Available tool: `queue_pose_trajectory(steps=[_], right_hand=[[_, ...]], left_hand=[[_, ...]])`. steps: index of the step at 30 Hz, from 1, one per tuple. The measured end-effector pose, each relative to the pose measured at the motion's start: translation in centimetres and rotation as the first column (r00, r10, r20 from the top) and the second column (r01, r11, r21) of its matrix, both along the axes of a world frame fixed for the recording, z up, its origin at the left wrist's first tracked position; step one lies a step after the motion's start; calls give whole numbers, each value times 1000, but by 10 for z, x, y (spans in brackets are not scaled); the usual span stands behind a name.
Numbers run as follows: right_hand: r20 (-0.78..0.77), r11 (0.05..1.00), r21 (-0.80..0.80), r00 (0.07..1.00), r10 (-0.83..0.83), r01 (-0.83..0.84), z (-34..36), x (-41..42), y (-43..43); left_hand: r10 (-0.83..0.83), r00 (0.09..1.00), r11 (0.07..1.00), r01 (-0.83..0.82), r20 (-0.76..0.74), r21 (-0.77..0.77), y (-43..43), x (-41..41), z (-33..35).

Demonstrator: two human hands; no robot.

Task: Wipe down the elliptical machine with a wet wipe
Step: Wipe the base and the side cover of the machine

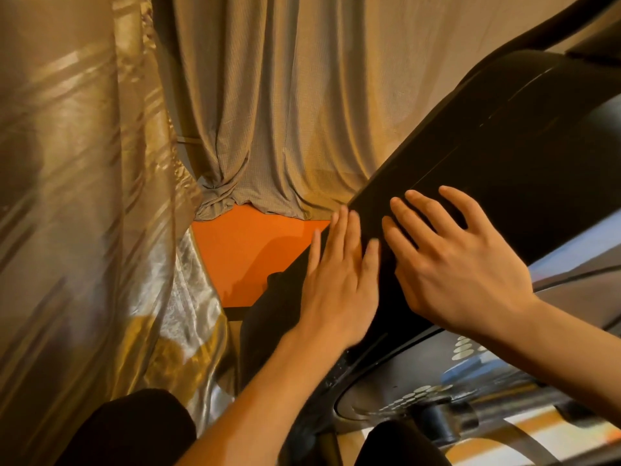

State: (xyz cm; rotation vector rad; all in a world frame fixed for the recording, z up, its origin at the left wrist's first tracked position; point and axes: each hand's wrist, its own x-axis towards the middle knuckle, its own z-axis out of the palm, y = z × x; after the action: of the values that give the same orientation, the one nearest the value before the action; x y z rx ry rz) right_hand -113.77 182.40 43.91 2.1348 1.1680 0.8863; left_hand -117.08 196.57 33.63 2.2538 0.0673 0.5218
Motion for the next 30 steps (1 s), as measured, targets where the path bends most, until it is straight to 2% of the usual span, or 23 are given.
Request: queue_pose_trajectory(steps=[3,6,10,14,18,23,26,30], right_hand=[[15,1000,-3,1000,0,0,-1,0,-1],[17,1000,5,1000,2,-2,0,0,0],[-9,999,28,1000,18,-18,0,-2,0],[2,999,33,1000,27,-27,-1,0,-2],[21,1000,17,1000,17,-17,-2,1,0],[-1,1000,21,1000,10,-10,-1,-1,0],[5,1000,23,1000,10,-11,-1,-1,0],[13,1000,19,1000,4,-4,-2,-1,-1]], left_hand=[[77,993,996,-81,-94,-36,4,-38,-52],[65,986,990,-83,-153,-115,7,-32,-50],[11,1000,995,-8,26,-101,-24,-15,-3],[62,992,990,-47,111,-137,-41,-43,-24],[145,983,979,-125,117,-163,-43,-54,-45],[72,984,994,-57,166,-95,-54,-39,-11],[81,978,995,-68,193,-70,-53,-54,-33],[143,978,987,-129,152,-97,-46,-68,-66]])
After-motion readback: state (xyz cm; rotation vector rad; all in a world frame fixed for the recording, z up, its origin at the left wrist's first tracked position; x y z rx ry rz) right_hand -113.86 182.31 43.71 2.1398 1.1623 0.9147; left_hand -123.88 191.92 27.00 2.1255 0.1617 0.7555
